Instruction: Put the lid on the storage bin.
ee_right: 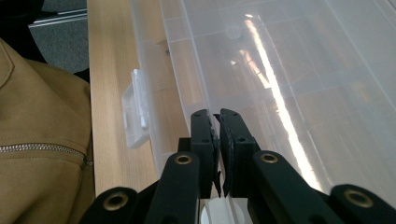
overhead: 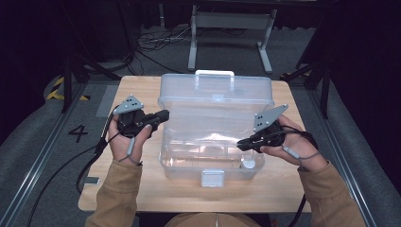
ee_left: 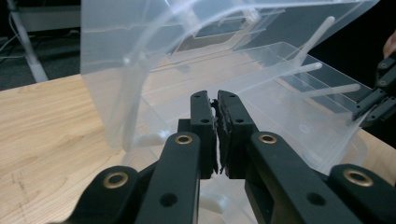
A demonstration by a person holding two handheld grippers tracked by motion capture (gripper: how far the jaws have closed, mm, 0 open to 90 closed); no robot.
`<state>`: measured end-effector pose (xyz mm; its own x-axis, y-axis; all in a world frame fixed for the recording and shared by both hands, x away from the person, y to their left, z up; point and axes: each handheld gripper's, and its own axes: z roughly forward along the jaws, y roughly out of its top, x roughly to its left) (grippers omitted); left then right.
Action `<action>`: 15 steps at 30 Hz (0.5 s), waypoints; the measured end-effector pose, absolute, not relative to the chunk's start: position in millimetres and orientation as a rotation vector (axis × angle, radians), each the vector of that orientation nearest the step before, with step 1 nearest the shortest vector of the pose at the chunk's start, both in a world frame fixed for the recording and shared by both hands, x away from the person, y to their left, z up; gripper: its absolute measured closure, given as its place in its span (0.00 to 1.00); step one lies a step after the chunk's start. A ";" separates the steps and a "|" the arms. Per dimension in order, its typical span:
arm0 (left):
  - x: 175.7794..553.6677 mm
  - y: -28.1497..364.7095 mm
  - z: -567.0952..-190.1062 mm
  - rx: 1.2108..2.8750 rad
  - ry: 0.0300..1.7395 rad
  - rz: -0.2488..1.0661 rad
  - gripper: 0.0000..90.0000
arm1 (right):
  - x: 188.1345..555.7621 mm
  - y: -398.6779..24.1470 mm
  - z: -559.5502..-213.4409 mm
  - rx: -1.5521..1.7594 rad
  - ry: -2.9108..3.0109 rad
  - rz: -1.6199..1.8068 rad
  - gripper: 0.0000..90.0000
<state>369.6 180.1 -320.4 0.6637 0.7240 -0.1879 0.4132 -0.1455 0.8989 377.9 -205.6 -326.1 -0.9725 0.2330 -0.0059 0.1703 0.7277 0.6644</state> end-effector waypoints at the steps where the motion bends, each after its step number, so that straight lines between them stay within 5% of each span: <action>1: 368.7 180.4 -320.4 1.771 0.919 0.360 0.97 | 377.6 -205.7 -326.4 0.340 2.836 1.084 0.94; 15: 366.4 179.5 -321.3 1.812 0.920 0.330 0.99 | 365.0 -229.7 -324.3 0.445 2.736 1.273 0.94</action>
